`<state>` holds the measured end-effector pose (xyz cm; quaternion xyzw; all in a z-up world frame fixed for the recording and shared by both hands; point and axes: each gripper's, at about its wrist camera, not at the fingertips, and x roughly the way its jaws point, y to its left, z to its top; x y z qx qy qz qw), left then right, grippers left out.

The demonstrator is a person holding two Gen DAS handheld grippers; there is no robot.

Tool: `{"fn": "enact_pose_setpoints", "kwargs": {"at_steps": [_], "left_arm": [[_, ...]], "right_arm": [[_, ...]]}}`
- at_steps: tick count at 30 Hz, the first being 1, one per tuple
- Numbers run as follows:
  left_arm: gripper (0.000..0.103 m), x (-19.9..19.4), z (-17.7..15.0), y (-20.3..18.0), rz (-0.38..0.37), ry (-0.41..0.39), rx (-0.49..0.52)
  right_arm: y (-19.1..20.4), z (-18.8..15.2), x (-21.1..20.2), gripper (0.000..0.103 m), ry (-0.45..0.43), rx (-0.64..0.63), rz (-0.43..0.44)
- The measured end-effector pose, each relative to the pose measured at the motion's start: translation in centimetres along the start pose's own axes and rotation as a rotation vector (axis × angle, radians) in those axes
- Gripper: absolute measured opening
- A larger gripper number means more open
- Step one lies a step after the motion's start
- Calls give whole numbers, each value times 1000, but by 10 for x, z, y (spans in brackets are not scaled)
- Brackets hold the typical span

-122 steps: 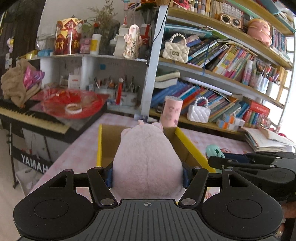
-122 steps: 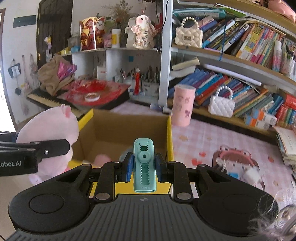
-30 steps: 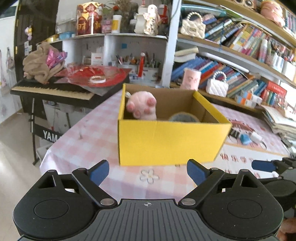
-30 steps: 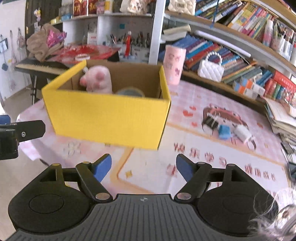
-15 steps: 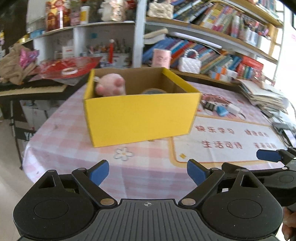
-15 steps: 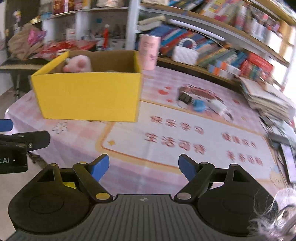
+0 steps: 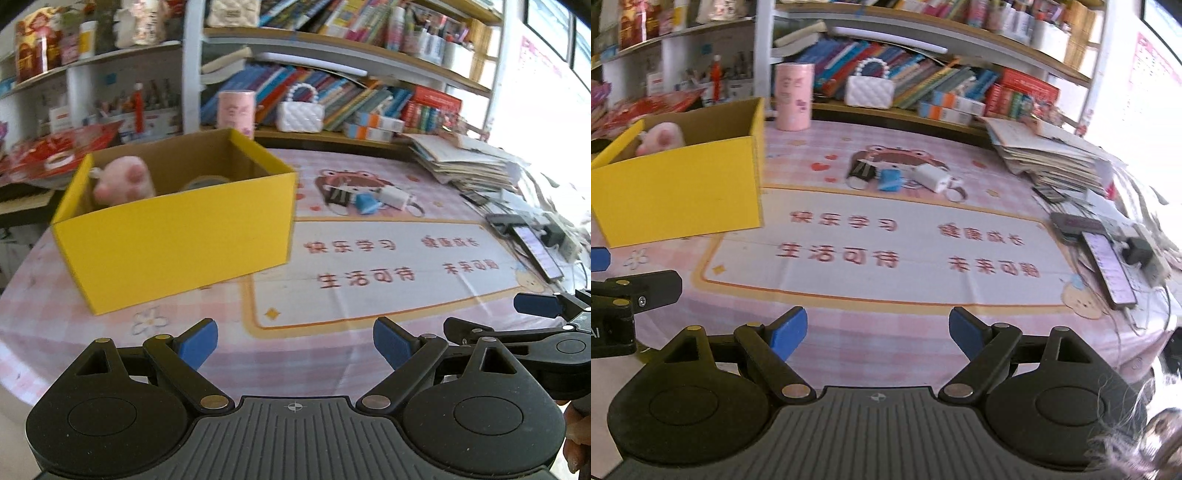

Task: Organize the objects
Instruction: 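Move both tools back toward the white charger and blue clip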

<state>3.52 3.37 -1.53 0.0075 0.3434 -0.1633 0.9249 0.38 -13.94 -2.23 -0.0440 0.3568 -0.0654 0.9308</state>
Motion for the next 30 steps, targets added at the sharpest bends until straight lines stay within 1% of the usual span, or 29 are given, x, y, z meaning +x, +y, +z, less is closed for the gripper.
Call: {"fn": "enact_pose_setpoints", "kwargs": {"at_steps": [7,18,23,30], "left_arm": [[93,20,9,-24,-41,18,36],[93,64,27,-61,-56,64,56],[93,84,40,-78,-47,72,60],[93,112,61,-97,-23,63,40]], "right_arm": [[-28,1,9,84,18,41,-41],[-72,9,43,84,67,68,-54],[-93,22,63,84,72,78,-47],[-122,47,94,82,54,61,-15]]}}
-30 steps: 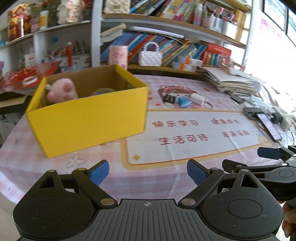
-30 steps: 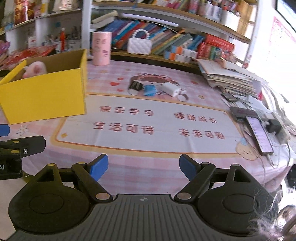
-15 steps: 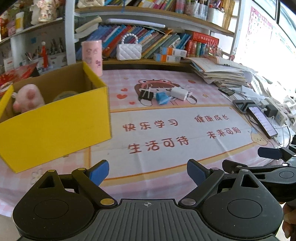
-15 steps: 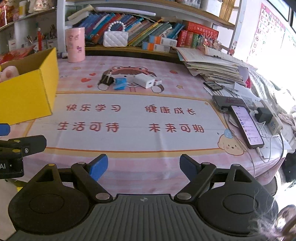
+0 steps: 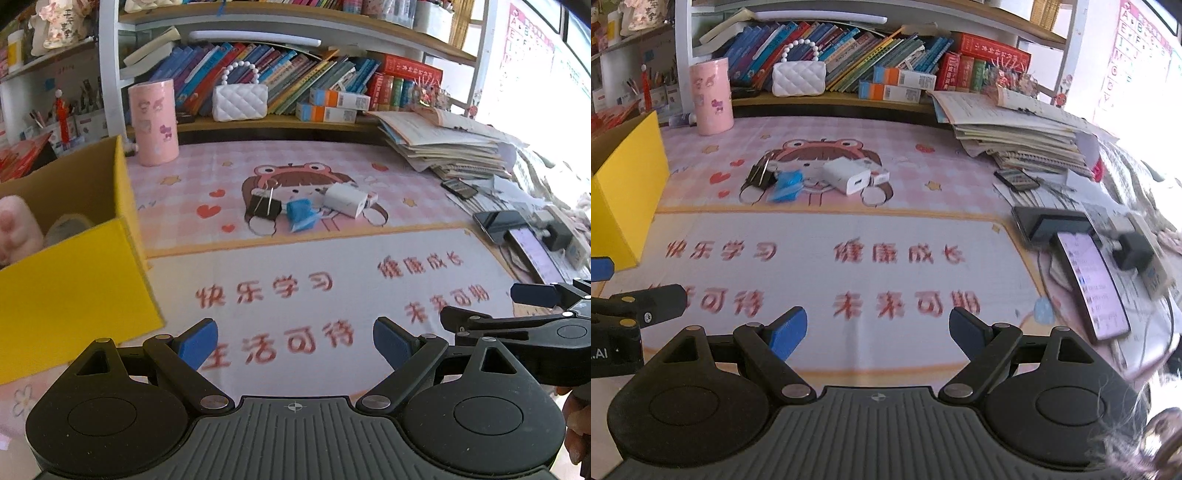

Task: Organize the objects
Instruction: 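Move both tools back toward the white charger and blue clip, then grasp the blue clip with the left tool while the right tool grasps the white charger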

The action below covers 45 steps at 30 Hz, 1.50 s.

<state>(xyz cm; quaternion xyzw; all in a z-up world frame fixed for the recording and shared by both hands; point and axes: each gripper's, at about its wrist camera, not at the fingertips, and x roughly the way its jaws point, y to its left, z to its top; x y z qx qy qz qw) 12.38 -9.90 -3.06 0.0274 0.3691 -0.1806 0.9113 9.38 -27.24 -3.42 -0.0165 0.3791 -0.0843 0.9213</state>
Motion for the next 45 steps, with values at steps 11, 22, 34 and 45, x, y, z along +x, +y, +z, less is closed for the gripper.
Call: {"fn": "enact_pose_setpoints", "kwargs": {"at_steps": [11,22,34,45], "left_arm": [[87,41,39,-18,49,-17,-37],[57,101,84,-24,100,-34,-59],[37,179,105,-24,109,47,-106],[28,170,102,-16,117,43,-111]], "right_arm": [[-35,41,42,62,-24,-21,92],[-50,90,86,40,-77,-34,190],[-58,115,109,37,-96,-52,228],[-53,124,129,37,-90,-110,296]]}}
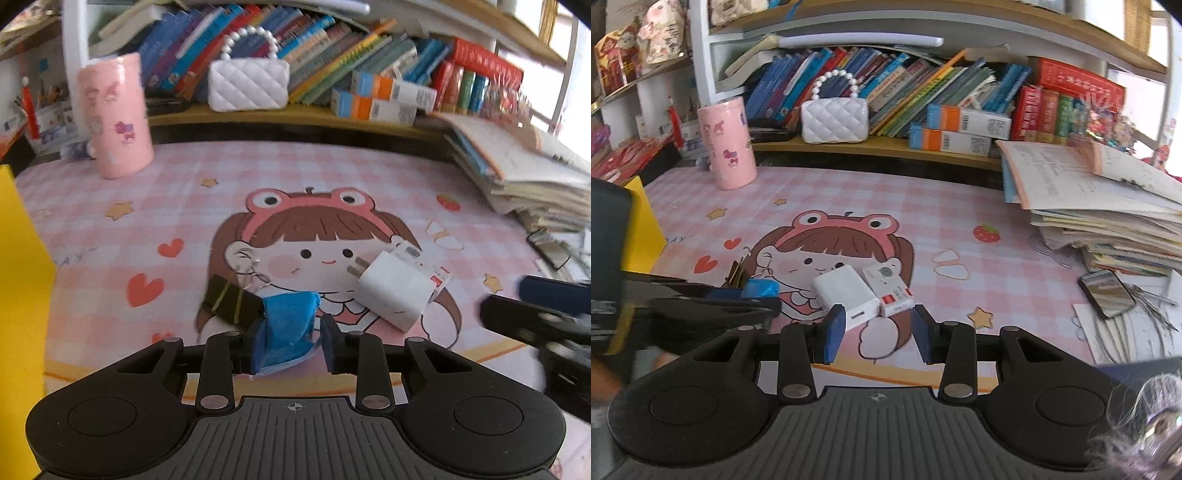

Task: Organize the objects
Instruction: 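Grasp the blue clip with the left tool while the right tool grasps the white charger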

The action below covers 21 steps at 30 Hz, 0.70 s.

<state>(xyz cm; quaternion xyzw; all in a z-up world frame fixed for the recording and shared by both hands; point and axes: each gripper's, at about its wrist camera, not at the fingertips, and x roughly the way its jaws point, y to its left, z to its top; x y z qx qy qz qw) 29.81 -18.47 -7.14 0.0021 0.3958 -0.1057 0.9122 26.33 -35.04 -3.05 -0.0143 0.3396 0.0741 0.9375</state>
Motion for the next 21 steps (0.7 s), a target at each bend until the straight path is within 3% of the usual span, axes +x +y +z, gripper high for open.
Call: {"fn": "enact_pose_setpoints", "kwargs": {"at_steps": [9,13,21], "left_arm": [[29,-64,-21,20,-67,-8,-42],[29,-84,-36,24,-46,1,-12],[29,-105,-50,34,-41,-4,-61]], "right_arm": [[18,13,57,37,16,-146,101],[24,16,80,40,27,-229,120],[27,17,95,47,59,-277,124]]}}
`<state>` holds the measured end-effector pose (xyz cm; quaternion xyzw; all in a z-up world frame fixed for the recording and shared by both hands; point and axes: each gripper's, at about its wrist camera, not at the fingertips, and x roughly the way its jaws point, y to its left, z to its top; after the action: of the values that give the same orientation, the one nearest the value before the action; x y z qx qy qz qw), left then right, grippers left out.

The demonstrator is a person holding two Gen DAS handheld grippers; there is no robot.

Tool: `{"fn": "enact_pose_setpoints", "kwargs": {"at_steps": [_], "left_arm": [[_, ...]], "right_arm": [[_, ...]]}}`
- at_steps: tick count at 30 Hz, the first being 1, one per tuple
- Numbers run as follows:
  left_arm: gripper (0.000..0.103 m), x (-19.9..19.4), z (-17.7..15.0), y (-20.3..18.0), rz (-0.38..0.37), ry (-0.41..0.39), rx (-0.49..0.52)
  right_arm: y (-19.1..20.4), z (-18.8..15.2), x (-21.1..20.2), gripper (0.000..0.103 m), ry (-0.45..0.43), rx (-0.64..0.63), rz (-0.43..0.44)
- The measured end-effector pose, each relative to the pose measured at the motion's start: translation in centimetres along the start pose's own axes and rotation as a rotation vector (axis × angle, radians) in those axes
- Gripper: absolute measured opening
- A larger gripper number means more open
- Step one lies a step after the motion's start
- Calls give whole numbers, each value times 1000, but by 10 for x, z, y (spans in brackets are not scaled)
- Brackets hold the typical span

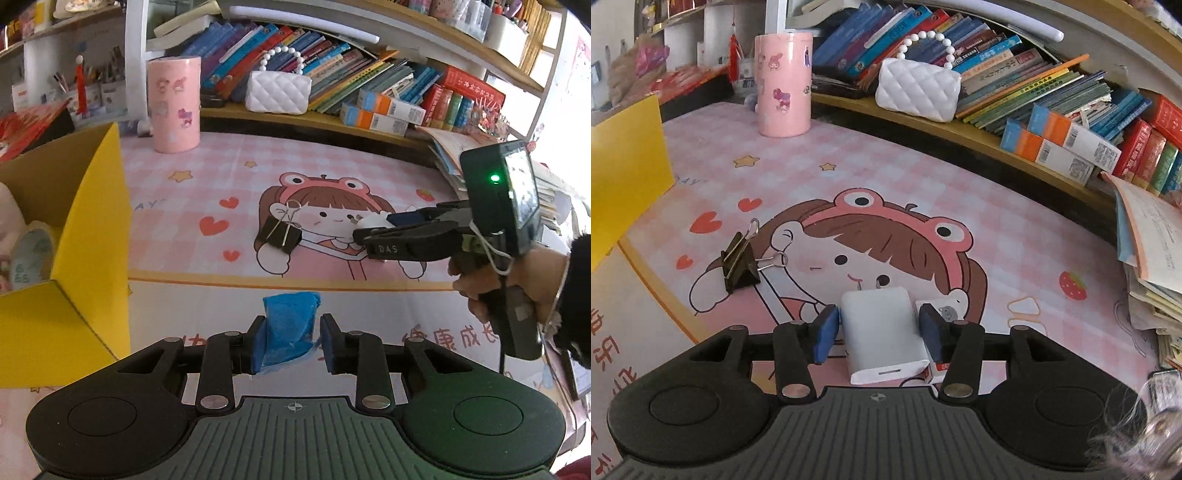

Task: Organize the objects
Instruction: 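Grasp the blue clip with the left tool while the right tool grasps the white charger, then carry the blue clip and white charger with both tools over the yellow box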

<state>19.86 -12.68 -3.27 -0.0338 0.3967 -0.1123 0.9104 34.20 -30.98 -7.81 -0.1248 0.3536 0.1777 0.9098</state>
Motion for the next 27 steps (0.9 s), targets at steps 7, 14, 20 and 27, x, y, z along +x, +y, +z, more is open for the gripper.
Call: {"fn": "enact_pose_setpoints", "kwargs": {"at_steps": [7,14,20,27], "left_arm": [[29,-15,-8,2,-10,-15,-17],[29,-34,-16,13,-21,-39,-31],[29,-49,-26,26,-43,-44,-41],[29,-73,-34,51,-66,-87,-36]], "right_arm": [[13,1,6,61,23,-63,-6],[18,-2,2,41,67,56,72],[23,-3,-2,41,77,145,23],[48,-17,-51,41,80,322,-21]]}}
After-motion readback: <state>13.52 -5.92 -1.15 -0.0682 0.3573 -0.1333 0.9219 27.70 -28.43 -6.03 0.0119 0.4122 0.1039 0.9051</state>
